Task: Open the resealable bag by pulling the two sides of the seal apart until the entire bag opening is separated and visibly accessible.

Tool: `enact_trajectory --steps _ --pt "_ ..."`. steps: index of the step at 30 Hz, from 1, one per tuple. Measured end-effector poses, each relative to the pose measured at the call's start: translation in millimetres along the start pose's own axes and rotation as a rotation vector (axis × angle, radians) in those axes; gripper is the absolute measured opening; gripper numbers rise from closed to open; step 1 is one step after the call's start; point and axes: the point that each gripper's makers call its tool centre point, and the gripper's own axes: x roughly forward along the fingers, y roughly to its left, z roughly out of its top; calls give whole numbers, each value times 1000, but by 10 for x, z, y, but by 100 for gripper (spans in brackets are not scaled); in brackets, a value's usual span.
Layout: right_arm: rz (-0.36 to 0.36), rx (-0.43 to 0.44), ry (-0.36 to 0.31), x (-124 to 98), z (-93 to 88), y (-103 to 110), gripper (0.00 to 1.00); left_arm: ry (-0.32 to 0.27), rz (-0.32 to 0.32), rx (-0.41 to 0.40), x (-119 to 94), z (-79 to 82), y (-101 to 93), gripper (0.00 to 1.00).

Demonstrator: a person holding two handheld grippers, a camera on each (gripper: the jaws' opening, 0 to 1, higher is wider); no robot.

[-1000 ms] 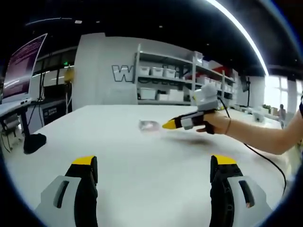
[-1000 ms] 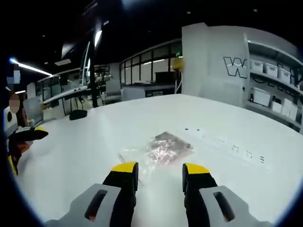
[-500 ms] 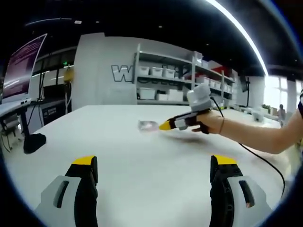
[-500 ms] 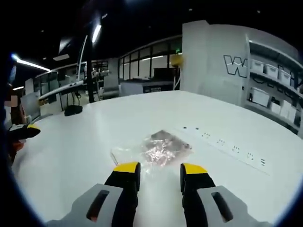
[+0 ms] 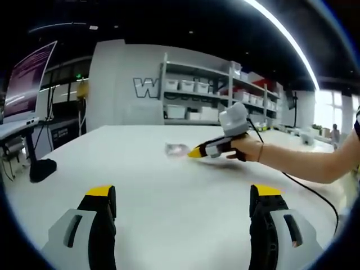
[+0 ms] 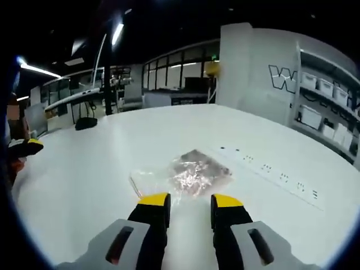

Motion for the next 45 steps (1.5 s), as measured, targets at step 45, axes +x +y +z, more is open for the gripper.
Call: enact_trajectory --steps 45 --pt "16 39 -16 -155 29 35 7 19 -9 8 -35 -42 -85 98"
